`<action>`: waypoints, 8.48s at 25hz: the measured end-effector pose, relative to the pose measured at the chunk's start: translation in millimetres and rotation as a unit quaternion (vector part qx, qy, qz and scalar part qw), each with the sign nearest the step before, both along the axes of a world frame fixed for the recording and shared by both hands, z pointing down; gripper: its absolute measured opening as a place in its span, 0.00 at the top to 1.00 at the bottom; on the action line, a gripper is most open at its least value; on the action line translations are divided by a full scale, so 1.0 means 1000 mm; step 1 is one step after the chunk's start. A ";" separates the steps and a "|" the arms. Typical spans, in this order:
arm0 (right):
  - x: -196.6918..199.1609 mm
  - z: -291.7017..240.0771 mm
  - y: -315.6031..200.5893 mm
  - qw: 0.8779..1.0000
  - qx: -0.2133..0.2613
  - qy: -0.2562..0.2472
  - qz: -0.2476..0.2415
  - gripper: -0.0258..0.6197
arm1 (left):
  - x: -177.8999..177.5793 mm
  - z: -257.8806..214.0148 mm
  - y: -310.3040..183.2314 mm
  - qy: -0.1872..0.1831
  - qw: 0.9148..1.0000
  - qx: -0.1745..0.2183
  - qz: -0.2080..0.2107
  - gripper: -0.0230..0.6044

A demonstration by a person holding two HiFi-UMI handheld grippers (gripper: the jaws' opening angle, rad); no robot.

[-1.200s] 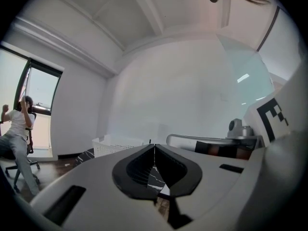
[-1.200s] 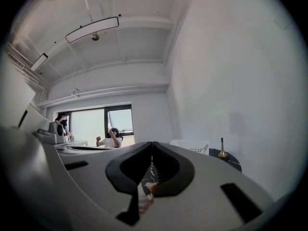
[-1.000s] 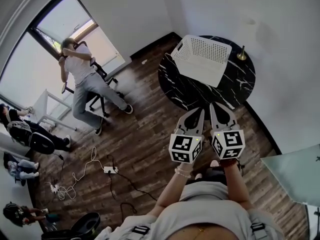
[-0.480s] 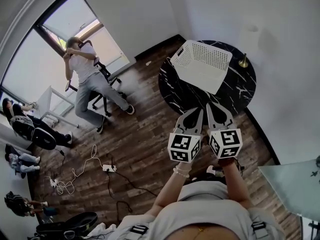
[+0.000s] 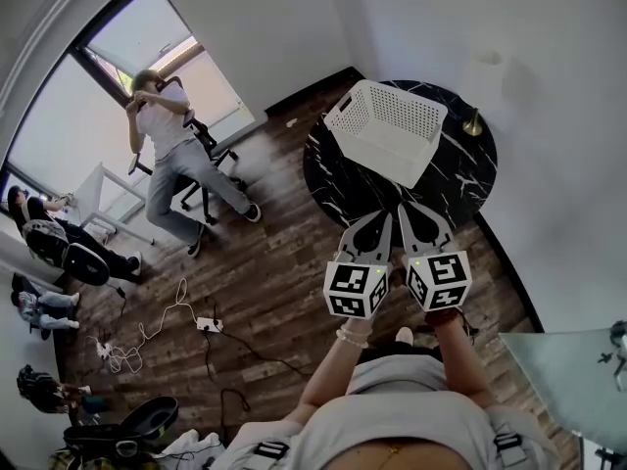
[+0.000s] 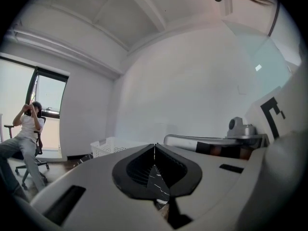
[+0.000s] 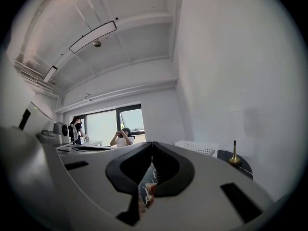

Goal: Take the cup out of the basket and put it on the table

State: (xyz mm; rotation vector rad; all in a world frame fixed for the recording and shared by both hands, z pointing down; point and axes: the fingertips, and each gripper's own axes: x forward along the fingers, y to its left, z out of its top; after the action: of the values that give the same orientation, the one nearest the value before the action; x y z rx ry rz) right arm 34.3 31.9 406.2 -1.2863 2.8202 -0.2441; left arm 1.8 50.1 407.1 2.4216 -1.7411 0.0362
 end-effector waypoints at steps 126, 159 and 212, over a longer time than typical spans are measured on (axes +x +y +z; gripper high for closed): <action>-0.069 0.101 -0.391 0.989 -0.145 0.013 0.029 0.94 | -0.097 0.092 -0.400 0.008 0.989 -0.138 0.044 0.95; -0.048 0.118 -0.413 0.983 -0.166 0.010 0.071 0.94 | -0.077 0.170 -0.471 -0.150 0.922 -0.259 0.247 0.84; -0.052 0.127 -0.428 0.979 -0.197 -0.008 0.054 0.94 | -0.064 0.292 -0.468 -0.231 0.802 -0.438 0.334 0.84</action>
State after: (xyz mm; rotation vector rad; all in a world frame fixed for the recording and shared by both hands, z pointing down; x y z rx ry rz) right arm -18.0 -395.7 533.1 -1.4850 2.7659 -0.8399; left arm -62.6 -418.3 699.0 2.1623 -0.5620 1.2807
